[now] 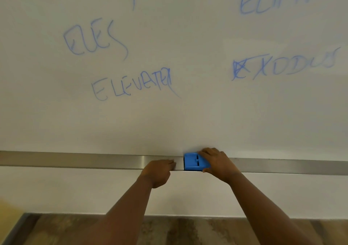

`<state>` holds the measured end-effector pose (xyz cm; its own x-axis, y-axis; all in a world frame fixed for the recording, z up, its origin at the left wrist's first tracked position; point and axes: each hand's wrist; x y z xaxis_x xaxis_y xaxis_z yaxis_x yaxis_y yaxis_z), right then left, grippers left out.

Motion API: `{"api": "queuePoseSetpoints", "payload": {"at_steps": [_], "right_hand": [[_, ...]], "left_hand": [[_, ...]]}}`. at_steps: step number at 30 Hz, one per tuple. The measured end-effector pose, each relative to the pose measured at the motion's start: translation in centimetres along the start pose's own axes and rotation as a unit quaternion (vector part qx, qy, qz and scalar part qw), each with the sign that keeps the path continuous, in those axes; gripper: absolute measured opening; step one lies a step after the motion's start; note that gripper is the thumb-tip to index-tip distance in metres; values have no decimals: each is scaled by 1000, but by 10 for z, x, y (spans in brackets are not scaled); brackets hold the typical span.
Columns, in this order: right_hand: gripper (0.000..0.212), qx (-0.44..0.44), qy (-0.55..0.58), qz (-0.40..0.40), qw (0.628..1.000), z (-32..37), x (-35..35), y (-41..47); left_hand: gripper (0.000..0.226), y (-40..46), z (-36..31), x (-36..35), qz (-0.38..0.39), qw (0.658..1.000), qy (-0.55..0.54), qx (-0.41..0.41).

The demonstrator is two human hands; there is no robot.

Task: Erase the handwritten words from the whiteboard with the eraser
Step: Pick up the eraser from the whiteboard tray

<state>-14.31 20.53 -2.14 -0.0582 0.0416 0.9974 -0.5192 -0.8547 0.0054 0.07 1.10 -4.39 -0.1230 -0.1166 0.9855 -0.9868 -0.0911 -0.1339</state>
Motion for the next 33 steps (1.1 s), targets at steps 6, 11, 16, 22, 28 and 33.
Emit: {"api": "queuePoseSetpoints", "payload": {"at_steps": [6,11,16,22,28,33], "right_hand": [[54,21,-20,-18,999,1,-3,6],[56,44,-40,-40,997,1,-3,2],[57,89,17,-90,992,5,9,2],[65,136,74,-151,976,17,36,10],[62,188,86,-282,937,41,66,17],[66,199,76,-365,906,56,88,21]], "left_hand": [[49,1,-3,-2,20,1000,-8,14],[48,2,-7,-3,29,999,-25,38],[34,6,-17,11,-52,975,-183,118],[34,0,-28,54,-121,722,-633,252],[17,-18,-28,81,-220,702,-654,177],[21,-21,-21,100,-307,680,-650,144]]}}
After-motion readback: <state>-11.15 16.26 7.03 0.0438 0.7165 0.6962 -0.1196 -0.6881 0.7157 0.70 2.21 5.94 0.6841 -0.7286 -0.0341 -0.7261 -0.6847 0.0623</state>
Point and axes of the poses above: each hand's wrist, its own y-axis towards the middle knuckle, its own x-axis out of the back of the hand, z = x × y, and after that the axes turned 4 degrees about -z, right-handed
